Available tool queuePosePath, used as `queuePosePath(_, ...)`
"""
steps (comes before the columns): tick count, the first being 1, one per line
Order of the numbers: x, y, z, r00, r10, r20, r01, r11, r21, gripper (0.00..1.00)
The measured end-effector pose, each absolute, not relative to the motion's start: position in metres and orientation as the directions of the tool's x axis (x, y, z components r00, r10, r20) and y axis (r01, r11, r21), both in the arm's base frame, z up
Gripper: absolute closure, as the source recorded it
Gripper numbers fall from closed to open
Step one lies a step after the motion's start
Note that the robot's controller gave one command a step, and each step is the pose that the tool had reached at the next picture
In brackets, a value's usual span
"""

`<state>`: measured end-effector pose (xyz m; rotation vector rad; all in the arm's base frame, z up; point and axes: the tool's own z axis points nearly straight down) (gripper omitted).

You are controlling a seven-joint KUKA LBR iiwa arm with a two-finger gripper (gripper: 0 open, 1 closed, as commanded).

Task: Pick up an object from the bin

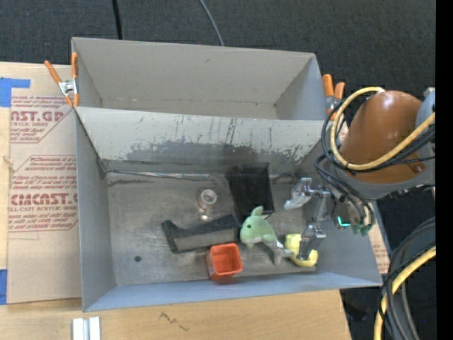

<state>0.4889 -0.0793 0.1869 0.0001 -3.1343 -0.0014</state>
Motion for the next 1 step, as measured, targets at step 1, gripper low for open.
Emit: queuePosePath(1,0.4908,-0.079,0.1907,-1.0,-0.001,-0.001,-0.001,1.0,0.0,0.0)
